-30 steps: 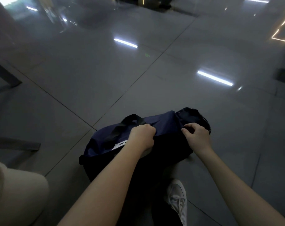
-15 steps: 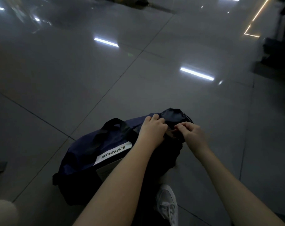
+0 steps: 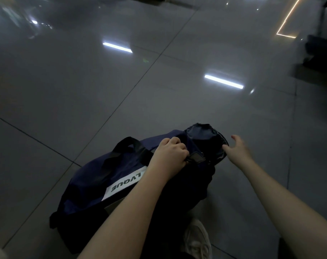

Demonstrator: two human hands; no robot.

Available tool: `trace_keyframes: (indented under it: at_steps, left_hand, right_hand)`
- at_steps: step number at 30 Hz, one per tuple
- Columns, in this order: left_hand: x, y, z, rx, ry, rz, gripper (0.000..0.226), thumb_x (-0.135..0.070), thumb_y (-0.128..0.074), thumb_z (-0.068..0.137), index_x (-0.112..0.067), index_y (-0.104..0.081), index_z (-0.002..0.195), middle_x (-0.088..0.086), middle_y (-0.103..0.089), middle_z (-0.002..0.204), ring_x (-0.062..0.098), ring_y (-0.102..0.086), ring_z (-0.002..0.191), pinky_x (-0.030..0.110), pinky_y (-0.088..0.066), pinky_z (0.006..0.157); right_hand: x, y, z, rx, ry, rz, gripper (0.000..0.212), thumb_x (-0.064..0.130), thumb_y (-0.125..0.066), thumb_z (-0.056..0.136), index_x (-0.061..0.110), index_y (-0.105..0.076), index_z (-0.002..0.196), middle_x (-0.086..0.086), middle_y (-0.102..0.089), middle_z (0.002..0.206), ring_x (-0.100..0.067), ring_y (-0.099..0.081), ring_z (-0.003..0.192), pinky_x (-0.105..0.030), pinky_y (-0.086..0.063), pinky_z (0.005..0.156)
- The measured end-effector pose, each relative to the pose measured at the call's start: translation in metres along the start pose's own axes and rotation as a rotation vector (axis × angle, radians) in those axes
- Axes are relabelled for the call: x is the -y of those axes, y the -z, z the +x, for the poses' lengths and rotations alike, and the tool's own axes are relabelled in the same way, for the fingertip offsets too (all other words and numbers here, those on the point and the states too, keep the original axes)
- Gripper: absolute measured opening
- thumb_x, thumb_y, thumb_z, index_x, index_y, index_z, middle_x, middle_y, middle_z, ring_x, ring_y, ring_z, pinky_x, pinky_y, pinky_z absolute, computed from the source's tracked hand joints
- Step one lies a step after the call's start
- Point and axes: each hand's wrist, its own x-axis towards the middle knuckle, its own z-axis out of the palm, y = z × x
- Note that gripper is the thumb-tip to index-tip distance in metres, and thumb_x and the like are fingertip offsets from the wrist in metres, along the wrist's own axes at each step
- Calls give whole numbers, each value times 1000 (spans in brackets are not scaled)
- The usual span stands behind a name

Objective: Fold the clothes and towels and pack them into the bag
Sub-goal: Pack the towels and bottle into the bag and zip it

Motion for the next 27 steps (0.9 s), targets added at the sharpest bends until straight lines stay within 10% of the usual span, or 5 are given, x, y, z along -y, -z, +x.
trace_keyframes:
  at_steps: [6,10,13,24,27]
  left_hand:
    - [3,-2,-2,-27,-1,-30,35,-38,-41,98,-27,-63,124,-12,-56,130,16,-35,129,31,-24,103]
    - [5,-3,-2,-26,2,-27,36,-40,-40,99,-27,-62,124,-13,-55,131,15,-34,130,30,-23,103]
    - [8,-1,-1,-36,16,-34,36,-41,-39,99,-30,-62,125,-15,-55,131,14,-34,129,29,-23,103]
    - [12,20,3,-292,78,-73,37,-36,-46,85,-14,-75,76,-2,-71,82,26,-61,93,37,-45,78]
    - [18,31,2,-186,144,-86,37,-38,-45,95,-16,-74,97,-4,-69,105,22,-51,113,34,-35,92]
  right_hand:
    - [-3,-10,17,118,6,30,64,18,-59,92,8,-27,146,-14,-37,146,-33,-39,132,-42,-38,100]
    - [-4,-20,18,85,49,91,18,9,-56,90,-7,-60,97,-21,-63,96,-33,-60,88,-33,-40,68]
    - [-2,-21,3,176,102,154,23,5,-55,89,2,-45,68,-14,-45,66,-19,-41,63,-30,-26,55]
    - [19,-30,-39,314,281,343,23,3,-65,82,5,-50,65,-10,-45,61,-16,-42,63,-33,-31,60]
    - [29,-31,-49,368,307,345,13,9,-64,86,7,-64,73,-6,-60,70,-18,-54,71,-34,-42,65]
